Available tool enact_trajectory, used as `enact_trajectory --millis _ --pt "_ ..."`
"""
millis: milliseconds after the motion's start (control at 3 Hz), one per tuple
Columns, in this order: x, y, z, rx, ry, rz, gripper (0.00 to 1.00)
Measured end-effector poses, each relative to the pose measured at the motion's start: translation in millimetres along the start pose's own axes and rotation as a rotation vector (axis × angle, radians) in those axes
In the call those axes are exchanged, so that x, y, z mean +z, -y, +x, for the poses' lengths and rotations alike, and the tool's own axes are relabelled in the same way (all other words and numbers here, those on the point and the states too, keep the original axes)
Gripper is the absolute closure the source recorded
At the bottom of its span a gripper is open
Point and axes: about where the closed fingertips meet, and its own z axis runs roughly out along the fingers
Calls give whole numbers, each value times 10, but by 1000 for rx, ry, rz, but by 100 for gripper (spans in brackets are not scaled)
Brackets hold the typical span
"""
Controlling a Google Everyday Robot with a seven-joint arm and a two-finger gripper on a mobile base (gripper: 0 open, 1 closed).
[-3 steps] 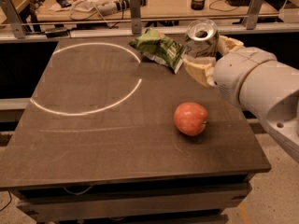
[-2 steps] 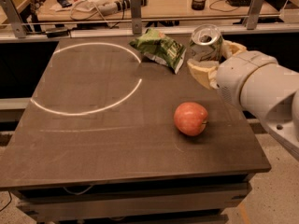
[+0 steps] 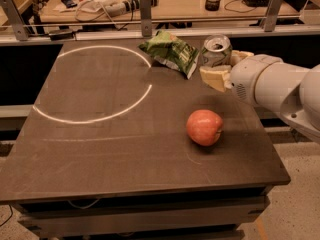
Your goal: Move 7up can near green jalapeno chip bag
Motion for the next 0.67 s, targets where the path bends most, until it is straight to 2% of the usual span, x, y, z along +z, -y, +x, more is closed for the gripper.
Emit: enact_trajectory --millis 333,667 --pt "0 0 -1 0 0 0 100" --pt "48 142 -15 25 1 60 100"
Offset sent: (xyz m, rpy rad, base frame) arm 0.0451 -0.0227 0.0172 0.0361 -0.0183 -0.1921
